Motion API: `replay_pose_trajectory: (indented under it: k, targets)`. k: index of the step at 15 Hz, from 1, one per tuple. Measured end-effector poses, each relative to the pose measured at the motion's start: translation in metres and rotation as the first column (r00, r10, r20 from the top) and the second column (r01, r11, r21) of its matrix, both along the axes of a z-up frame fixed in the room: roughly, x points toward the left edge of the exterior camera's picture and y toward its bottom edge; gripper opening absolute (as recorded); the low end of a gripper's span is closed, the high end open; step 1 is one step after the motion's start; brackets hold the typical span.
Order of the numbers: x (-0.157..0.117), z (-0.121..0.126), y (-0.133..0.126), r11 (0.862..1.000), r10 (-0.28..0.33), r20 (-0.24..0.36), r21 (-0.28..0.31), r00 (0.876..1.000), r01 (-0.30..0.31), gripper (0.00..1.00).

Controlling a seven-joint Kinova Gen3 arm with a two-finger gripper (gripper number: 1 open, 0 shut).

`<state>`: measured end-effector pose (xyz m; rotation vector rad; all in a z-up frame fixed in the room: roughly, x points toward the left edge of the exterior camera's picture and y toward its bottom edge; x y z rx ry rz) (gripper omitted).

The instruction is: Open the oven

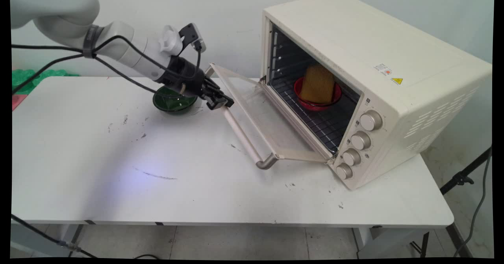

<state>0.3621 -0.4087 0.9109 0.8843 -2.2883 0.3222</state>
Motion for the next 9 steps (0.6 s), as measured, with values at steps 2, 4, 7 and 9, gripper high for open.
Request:
replay_pose_trajectory:
  k: [2, 4, 7, 9]
  targets:
    - [0.008, -0.007, 0.004, 1.0, -0.005, -0.003, -0.003, 1.0, 0.005, 0.0]
    - [0.015, -0.013, 0.007, 1.0, -0.009, -0.005, -0.005, 1.0, 0.009, 0.0]
    - [0.024, -0.023, 0.012, 1.0, -0.015, -0.009, -0.008, 1.0, 0.015, 0.0]
    - [0.029, -0.029, 0.014, 1.0, -0.018, -0.012, -0.009, 1.0, 0.018, 0.0]
